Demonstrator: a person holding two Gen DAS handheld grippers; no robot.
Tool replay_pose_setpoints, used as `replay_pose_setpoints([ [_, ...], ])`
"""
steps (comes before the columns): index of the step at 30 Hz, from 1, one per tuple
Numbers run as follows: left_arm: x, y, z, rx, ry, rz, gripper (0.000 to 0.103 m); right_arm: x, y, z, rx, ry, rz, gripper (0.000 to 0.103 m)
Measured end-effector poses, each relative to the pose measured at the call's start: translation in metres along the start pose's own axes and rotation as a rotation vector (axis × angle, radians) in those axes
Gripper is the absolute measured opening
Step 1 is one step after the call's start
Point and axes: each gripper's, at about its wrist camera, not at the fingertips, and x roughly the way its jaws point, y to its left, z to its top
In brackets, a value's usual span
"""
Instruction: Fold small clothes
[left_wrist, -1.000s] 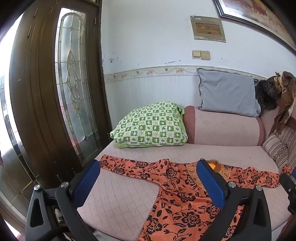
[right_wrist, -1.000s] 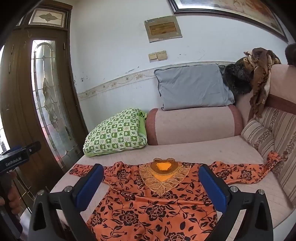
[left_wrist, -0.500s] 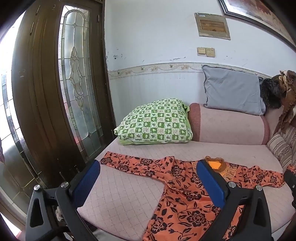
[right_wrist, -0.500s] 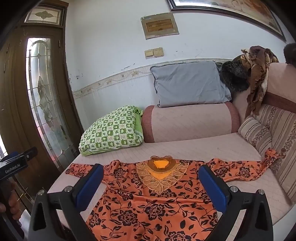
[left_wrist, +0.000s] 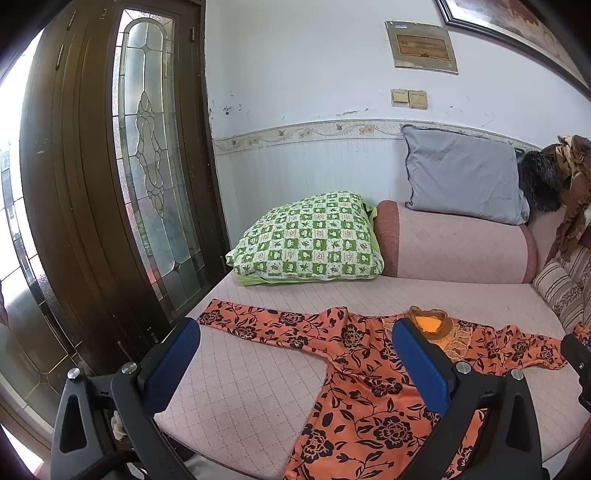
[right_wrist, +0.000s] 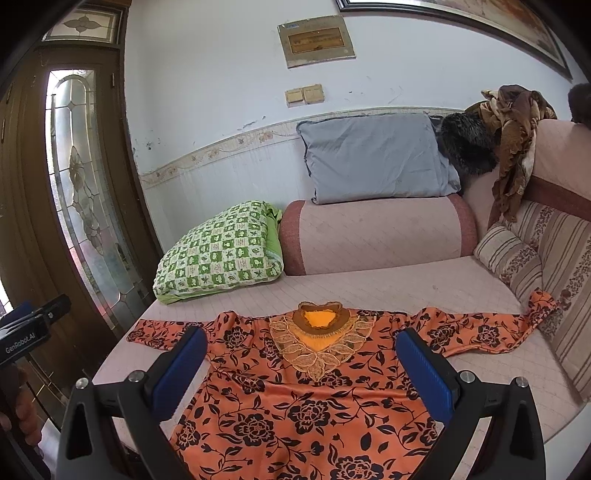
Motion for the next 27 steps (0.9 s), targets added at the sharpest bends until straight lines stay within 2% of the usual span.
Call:
replay_pose_setpoints([
  [9,0.005,-0.005,-0.005,0.013,0.013,0.000,0.103,0.010,0.002,-0.001,0.002,0.036,-0.033,0.103],
  [15,0.005,-0.017,-0.012,0.043,0.026,-0.031,0.103,0.021,0.006,0.002,-0.005,0.090,-0.076,0.103],
  [27,0.001,-0.038,-0.018,0.092,0.031,-0.057,0.103,0.024,0.019,0.003,-0.062,0.108,-0.102,0.103],
])
